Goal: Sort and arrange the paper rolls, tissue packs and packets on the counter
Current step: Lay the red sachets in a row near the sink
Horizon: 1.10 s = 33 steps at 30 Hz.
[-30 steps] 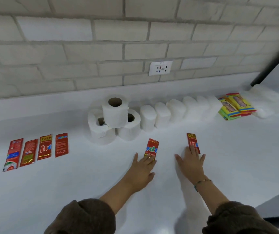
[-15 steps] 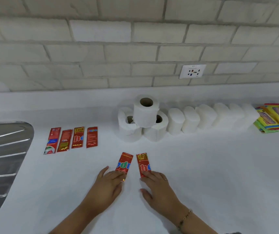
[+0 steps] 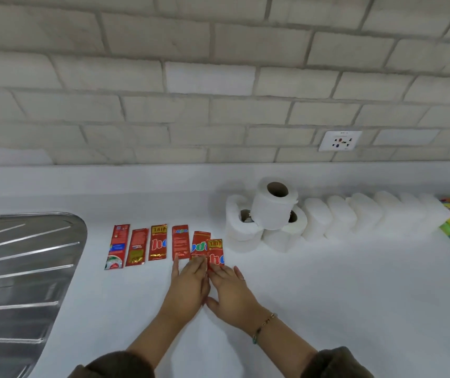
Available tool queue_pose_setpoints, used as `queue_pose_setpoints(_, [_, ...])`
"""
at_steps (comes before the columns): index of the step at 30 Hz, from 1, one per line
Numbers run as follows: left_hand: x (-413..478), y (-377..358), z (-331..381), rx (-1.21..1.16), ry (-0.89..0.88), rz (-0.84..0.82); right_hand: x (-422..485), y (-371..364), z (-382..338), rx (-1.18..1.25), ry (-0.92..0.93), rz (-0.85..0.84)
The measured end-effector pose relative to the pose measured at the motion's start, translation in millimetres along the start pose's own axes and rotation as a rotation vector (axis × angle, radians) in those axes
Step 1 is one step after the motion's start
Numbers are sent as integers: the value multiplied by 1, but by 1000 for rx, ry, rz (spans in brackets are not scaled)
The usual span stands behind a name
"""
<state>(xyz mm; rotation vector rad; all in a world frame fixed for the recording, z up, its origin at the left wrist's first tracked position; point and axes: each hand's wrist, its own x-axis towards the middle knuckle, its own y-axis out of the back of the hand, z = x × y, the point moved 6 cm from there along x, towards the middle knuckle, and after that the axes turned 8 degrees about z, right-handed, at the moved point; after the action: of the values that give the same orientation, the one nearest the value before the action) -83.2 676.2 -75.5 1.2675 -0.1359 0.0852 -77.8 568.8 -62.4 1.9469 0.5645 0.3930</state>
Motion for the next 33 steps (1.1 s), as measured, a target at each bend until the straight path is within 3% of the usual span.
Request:
queue_pose_setpoints(10, [23, 10, -7, -64, 1, 26, 38, 15, -1, 17, -45, -110])
queue_pose_setpoints(17, [4, 39, 49, -350, 26, 91, -19, 58, 24, 165, -119, 90])
queue_pose_setpoints(22, [-11, 38, 144, -482, -86, 12, -111, 111, 94, 269, -368, 332])
queue_pose_setpoints(28, [-39, 2, 288, -595, -191, -141, -235, 159, 179, 261, -510, 417])
queue_pose_setpoints(33, [-61, -27, 409, -700, -167, -182, -329, 211, 250, 267, -566, 470])
